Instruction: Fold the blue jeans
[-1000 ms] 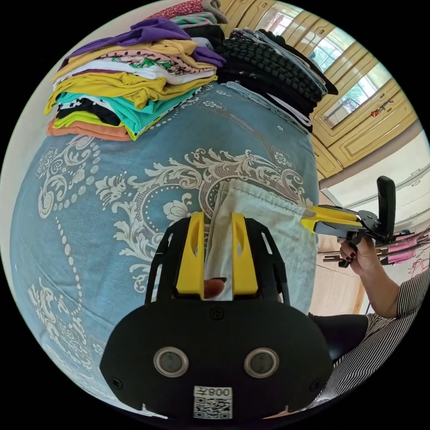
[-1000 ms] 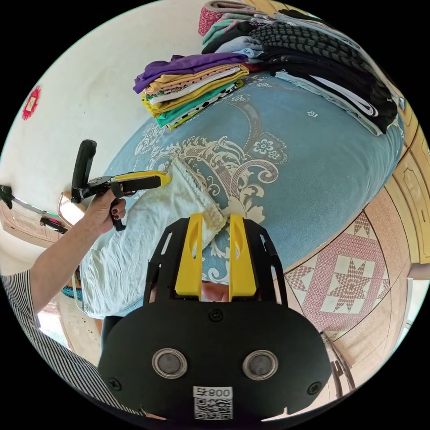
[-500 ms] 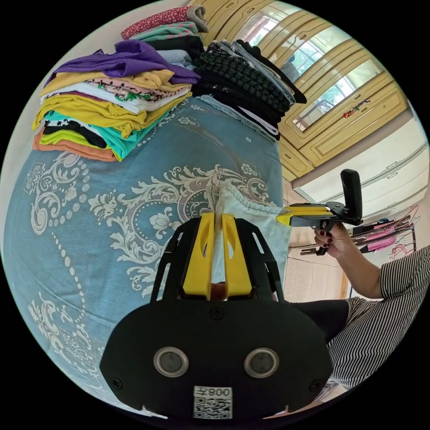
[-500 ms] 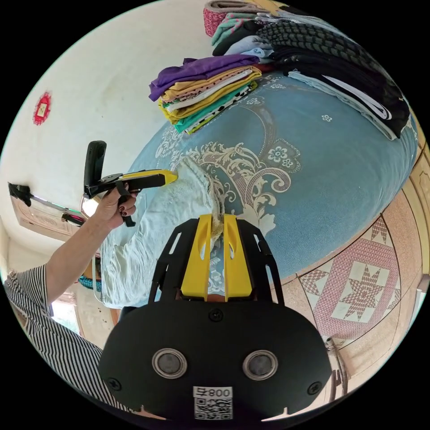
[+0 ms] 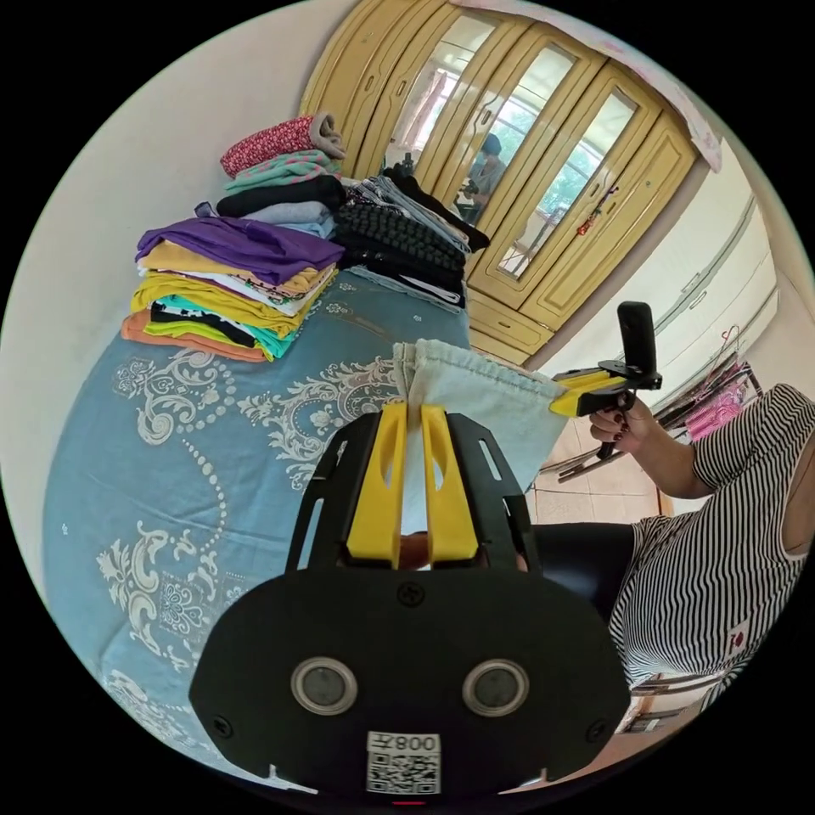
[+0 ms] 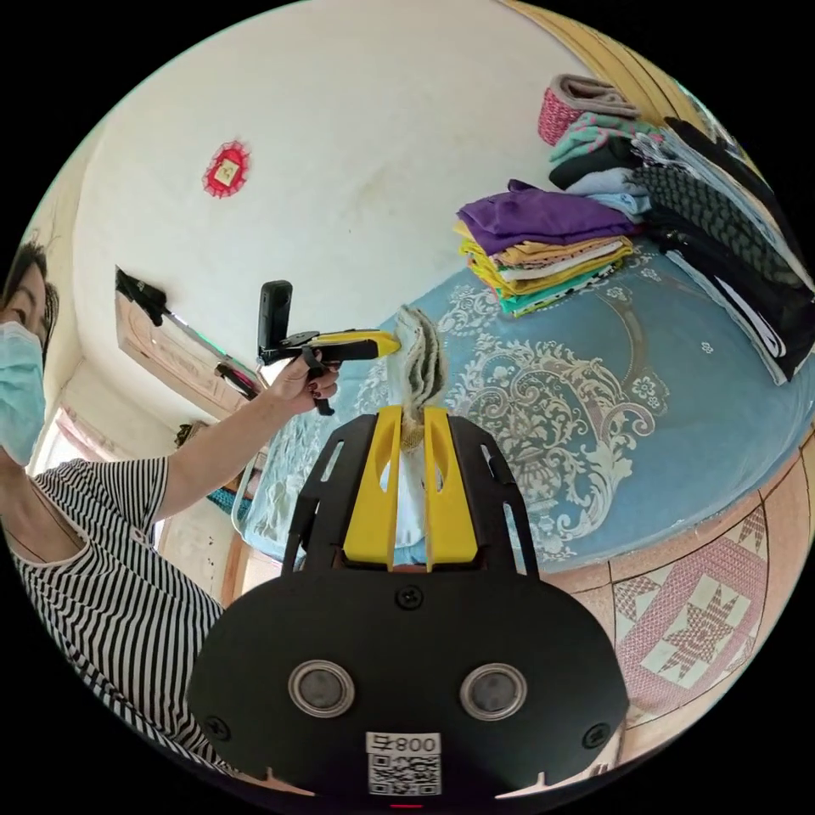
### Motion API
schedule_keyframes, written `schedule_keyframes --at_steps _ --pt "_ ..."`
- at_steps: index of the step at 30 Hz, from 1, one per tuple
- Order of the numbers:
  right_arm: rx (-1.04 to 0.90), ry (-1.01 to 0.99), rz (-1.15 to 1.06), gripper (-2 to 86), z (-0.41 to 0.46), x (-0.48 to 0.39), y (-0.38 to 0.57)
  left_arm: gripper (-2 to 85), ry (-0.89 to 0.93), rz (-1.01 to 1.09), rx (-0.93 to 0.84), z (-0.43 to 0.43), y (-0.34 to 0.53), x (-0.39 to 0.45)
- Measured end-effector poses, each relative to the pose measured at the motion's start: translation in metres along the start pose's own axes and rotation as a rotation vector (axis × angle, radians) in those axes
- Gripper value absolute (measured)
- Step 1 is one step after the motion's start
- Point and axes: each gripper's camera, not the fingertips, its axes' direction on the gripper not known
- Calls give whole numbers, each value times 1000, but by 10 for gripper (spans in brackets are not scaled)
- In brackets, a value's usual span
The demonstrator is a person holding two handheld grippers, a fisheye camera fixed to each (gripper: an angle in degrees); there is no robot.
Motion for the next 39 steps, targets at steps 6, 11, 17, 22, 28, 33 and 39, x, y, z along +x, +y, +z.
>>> schedule_keyframes --at_steps 6,11,17,22,28,33,39 --pt "-141 -160 -217 36 66 -114 -1 16 -10 -31 88 -95 105 10" --pt "-271 -221 -355 39 137 -194 8 19 -64 -108 118 -160 220 16" --pt "-453 -242 -450 42 243 -262 29 18 -70 -292 99 -181 345 1" --pt "-591 -185 -504 43 334 -299 51 16 -58 -454 96 -174 422 -18" --pt "-724 -124 -506 53 422 -321 65 7 -212 -753 92 -180 505 -29" --pt "-852 -125 -541 75 480 -339 78 3 -181 -750 295 -190 526 14" --pt "-890 -181 -621 78 491 -367 65 2 -175 -709 95 -140 524 56"
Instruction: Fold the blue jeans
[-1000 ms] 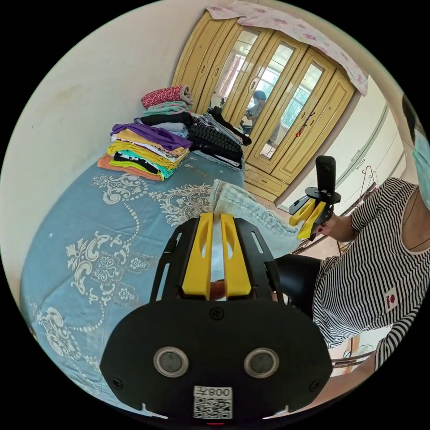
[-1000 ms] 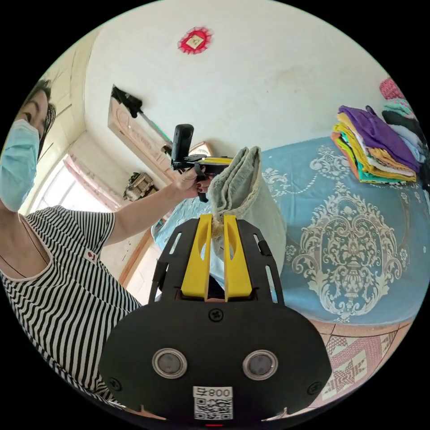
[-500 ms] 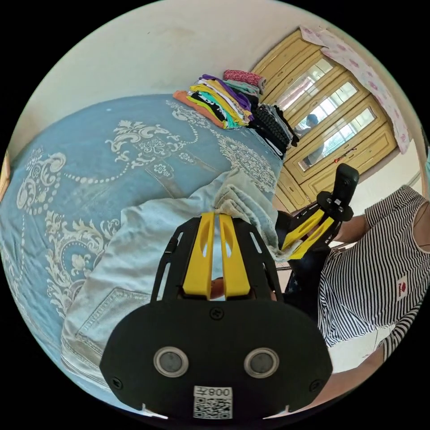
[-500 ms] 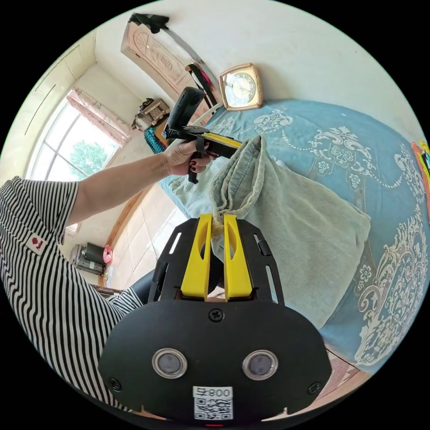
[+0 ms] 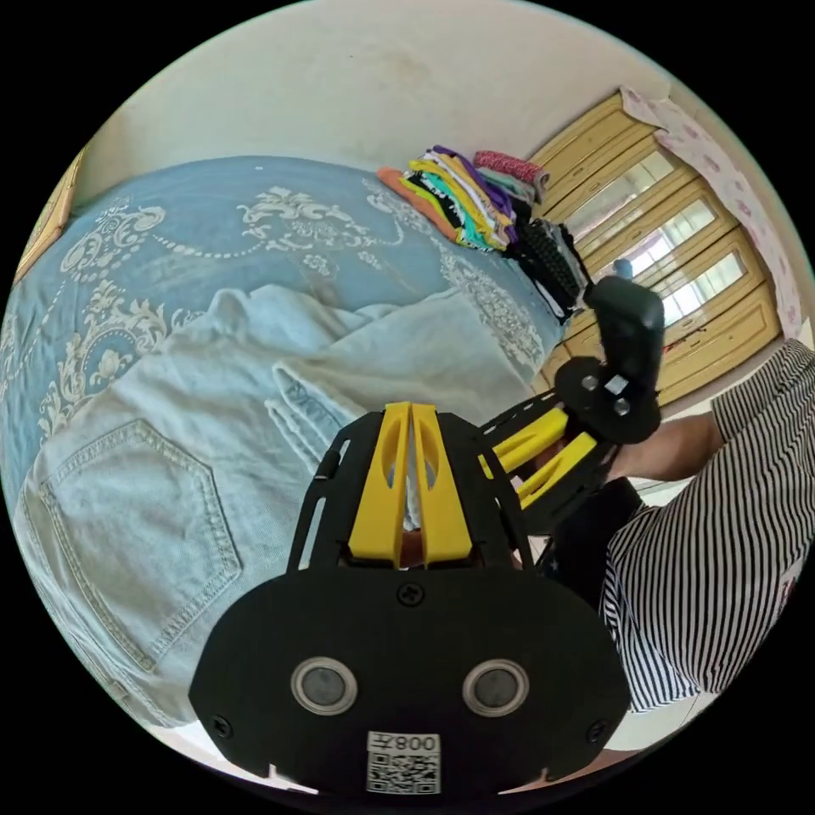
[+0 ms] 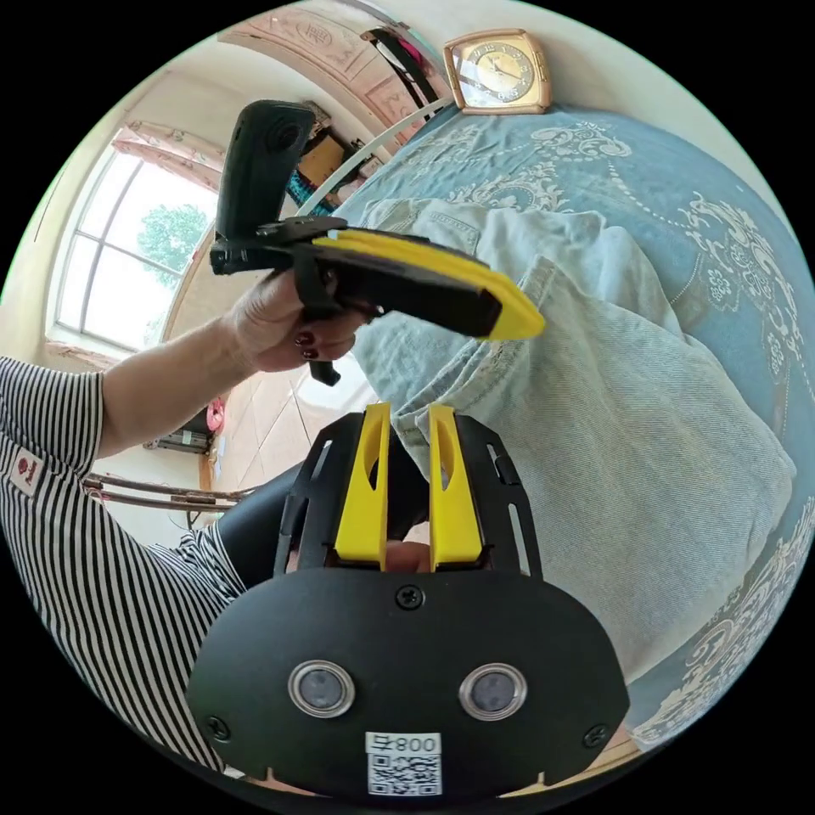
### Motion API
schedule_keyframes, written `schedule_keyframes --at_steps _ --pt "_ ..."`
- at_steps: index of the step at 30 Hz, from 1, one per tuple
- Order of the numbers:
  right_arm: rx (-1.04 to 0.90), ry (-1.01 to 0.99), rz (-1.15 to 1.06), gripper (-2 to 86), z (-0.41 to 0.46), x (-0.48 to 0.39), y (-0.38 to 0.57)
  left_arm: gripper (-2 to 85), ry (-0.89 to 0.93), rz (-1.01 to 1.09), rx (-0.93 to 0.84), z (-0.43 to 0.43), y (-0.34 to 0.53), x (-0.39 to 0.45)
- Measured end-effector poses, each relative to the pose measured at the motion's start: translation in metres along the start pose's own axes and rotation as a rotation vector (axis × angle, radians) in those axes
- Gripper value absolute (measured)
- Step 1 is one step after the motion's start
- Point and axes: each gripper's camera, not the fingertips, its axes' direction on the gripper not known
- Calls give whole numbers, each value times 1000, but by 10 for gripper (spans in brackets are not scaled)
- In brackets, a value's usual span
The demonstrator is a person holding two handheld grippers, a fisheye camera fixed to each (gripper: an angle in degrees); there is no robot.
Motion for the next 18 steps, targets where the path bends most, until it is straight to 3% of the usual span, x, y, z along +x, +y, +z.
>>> schedule_keyframes --at_steps 6,9,12,14,18 --pt "70 135 80 36 -23 34 -21 3 -32 -54 46 -13 37 6" --pt "-6 168 164 18 5 66 -43 5 -159 -64 -91 5 43 13" --pt "-7 116 171 8 4 76 -54 11 -133 -101 -26 -6 52 17" --pt "45 163 146 9 -17 74 -51 24 -103 -43 60 -16 53 43" --pt "119 365 160 40 -75 95 -30 57 -13 123 51 10 40 99"
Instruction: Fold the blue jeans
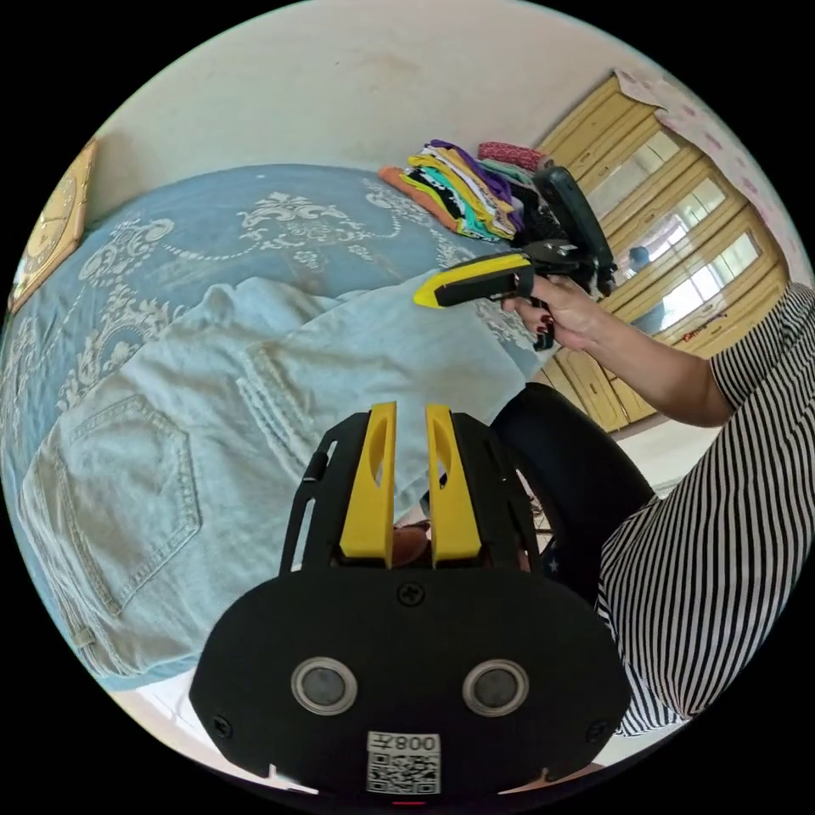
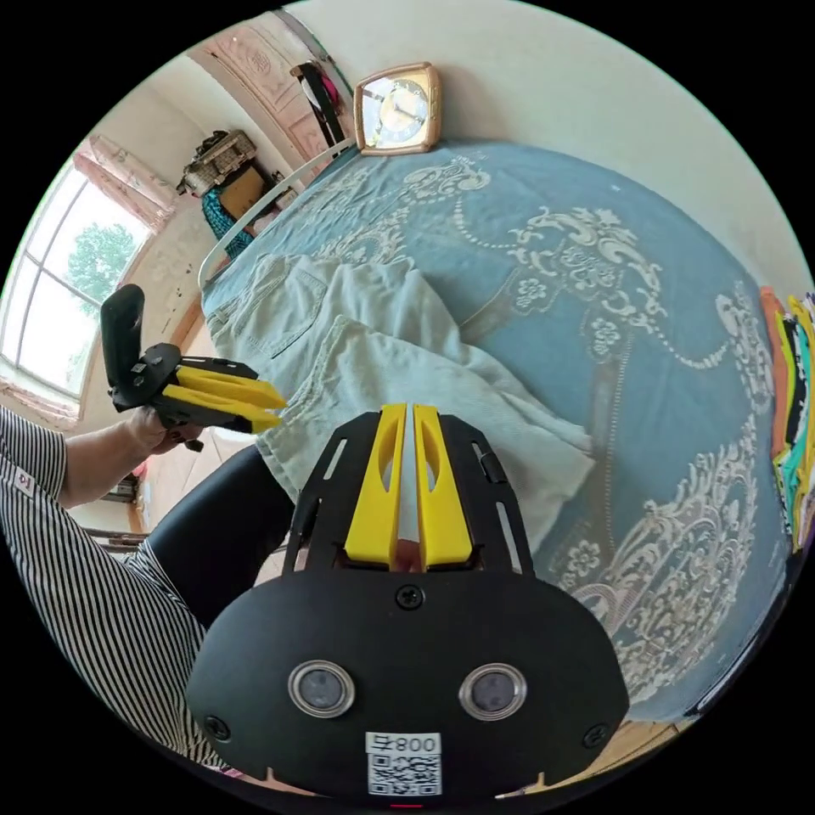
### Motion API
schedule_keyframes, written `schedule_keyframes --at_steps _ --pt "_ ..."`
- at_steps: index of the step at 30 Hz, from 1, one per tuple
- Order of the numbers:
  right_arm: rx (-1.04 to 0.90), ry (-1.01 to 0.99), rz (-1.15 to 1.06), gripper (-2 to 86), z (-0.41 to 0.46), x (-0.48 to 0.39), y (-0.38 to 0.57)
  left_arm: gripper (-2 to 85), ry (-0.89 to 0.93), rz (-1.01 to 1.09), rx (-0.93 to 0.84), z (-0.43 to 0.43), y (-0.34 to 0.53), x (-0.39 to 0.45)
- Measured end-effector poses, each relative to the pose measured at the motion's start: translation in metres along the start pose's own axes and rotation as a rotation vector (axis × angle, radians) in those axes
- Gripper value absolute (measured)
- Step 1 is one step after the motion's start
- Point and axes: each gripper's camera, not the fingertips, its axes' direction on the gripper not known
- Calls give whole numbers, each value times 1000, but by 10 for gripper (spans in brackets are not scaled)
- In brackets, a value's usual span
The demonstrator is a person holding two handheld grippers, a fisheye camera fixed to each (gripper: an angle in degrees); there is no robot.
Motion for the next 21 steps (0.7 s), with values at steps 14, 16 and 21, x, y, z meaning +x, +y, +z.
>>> schedule_keyframes --at_steps 14,16,21 --pt "-96 47 27 4 25 76 -30 36 -40 -82 -75 65 -19 66" --pt "-45 110 -2 15 6 81 -25 53 27 -36 -31 63 -26 85" --pt "-133 58 -89 62 20 97 -26 85 46 150 -80 100 -51 149"
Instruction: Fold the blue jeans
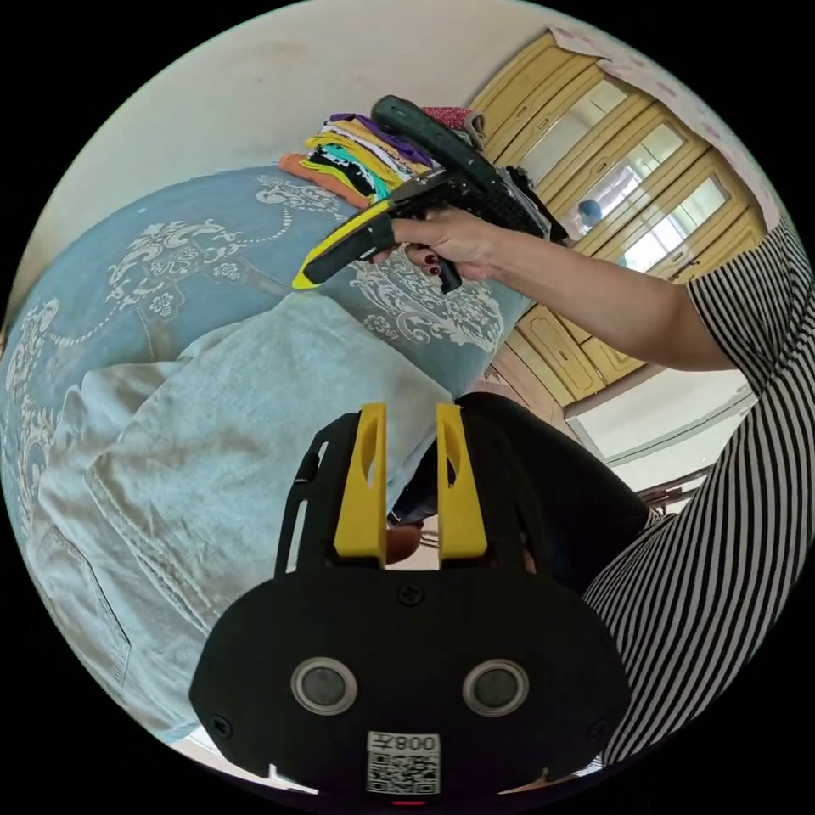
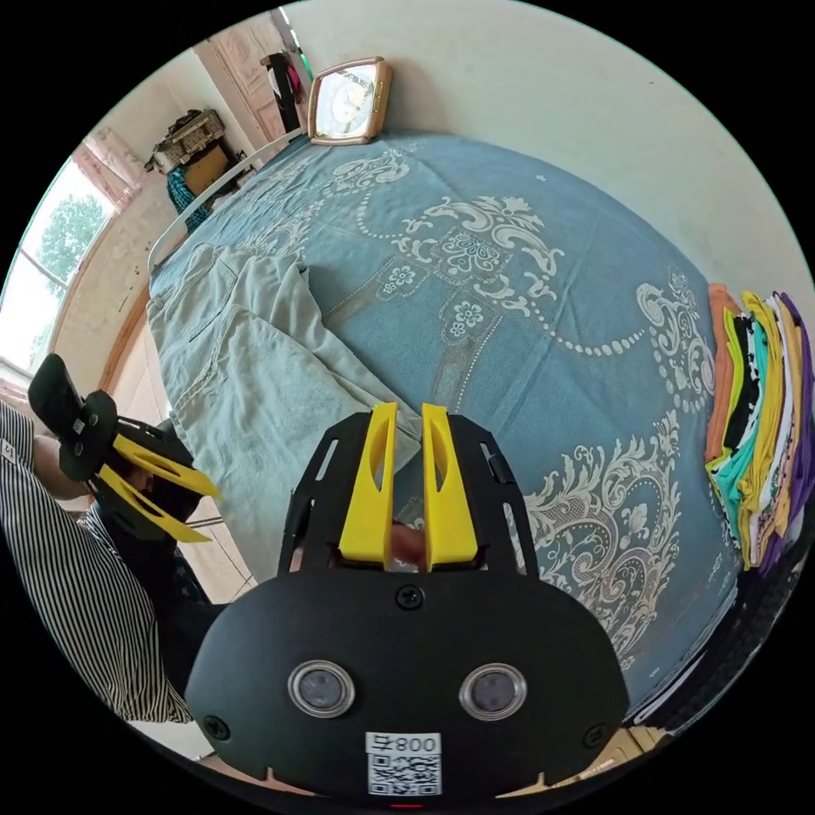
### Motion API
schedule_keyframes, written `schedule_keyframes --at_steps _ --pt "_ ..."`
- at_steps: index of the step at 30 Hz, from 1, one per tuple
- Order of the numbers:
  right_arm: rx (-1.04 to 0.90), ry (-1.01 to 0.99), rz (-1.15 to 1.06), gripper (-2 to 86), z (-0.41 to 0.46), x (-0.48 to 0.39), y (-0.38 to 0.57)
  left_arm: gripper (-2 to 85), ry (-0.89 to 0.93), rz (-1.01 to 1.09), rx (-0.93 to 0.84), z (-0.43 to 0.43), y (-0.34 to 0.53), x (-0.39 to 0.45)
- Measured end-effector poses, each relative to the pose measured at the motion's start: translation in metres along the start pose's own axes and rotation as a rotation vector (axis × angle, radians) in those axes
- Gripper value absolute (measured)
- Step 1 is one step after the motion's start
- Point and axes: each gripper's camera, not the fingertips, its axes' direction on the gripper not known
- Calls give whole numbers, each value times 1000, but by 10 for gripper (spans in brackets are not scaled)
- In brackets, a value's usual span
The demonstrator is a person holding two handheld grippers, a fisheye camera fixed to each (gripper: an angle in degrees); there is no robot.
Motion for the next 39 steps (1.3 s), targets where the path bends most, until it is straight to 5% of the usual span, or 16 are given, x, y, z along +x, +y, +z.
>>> schedule_keyframes --at_steps 4,12,17,20,26,30,39 --pt "-56 -84 -38 51 16 18 -4 68 -72 12 -126 43 -13 24" --pt "-133 -52 -58 12 32 37 -12 40 -14 -34 -93 56 -17 50" --pt "-27 -18 114 8 11 64 16 68 -25 -39 -2 33 -15 81" --pt "37 -166 183 10 -3 71 55 72 -52 -45 -72 50 -18 97" --pt "-159 -147 204 20 37 52 112 86 -64 -61 -56 52 -17 125" --pt "-10 -340 338 39 26 72 139 109 -139 -19 -41 52 -18 155" --pt "0 -604 460 64 55 100 168 111 -430 43 -121 84 -27 214"
